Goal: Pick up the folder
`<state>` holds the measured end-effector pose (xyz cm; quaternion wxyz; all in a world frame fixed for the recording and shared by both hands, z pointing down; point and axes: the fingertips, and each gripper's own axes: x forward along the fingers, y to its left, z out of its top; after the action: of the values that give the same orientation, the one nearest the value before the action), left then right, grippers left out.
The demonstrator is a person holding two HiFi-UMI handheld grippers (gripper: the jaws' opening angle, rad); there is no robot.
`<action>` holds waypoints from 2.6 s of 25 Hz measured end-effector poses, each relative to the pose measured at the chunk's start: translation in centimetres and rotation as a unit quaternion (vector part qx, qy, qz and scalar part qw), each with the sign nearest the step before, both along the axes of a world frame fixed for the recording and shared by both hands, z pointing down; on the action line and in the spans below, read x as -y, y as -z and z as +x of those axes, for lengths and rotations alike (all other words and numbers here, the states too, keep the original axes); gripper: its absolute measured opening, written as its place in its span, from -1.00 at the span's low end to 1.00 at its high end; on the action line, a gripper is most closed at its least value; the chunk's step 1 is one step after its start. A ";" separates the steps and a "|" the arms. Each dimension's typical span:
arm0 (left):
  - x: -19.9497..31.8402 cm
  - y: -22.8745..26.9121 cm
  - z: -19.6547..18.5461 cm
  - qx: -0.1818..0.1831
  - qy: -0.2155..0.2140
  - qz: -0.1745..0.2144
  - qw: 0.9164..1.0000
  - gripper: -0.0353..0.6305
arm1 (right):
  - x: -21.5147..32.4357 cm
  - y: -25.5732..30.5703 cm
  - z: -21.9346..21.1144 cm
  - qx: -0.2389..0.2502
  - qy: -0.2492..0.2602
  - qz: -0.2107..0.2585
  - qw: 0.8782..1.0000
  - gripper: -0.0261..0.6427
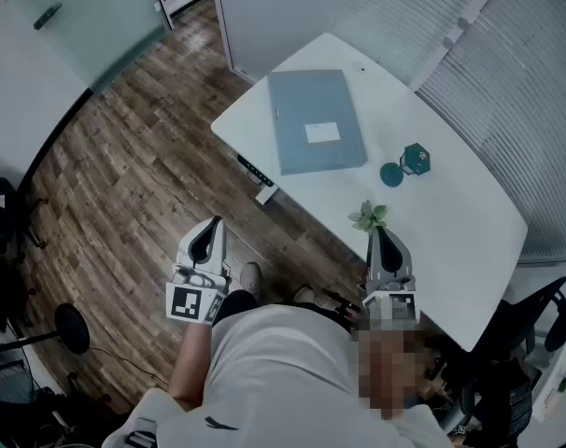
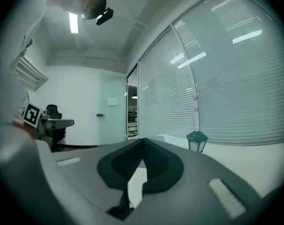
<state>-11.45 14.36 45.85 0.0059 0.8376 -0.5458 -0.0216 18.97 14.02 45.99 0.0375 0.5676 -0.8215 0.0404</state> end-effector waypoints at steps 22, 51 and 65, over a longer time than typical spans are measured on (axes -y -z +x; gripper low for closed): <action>0.4 -0.1 -0.7 0.004 0.007 -0.002 1.000 -0.89 | 0.5 0.2 0.1 0.048 0.000 0.002 0.999 -0.92; 10.9 0.1 -7.0 -0.044 -0.069 -0.018 0.996 -0.89 | 8.3 2.5 -4.8 -0.003 -0.080 0.009 0.997 -0.92; 17.3 0.4 -4.2 -0.024 -0.022 -0.017 0.999 -0.89 | 15.7 2.0 -2.0 -0.023 -0.033 -0.003 0.999 -0.92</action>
<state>-15.67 -2.94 45.44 0.0342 0.8484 -0.5273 -0.0323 17.00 -1.71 43.99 0.0573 0.5947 -0.8013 0.0309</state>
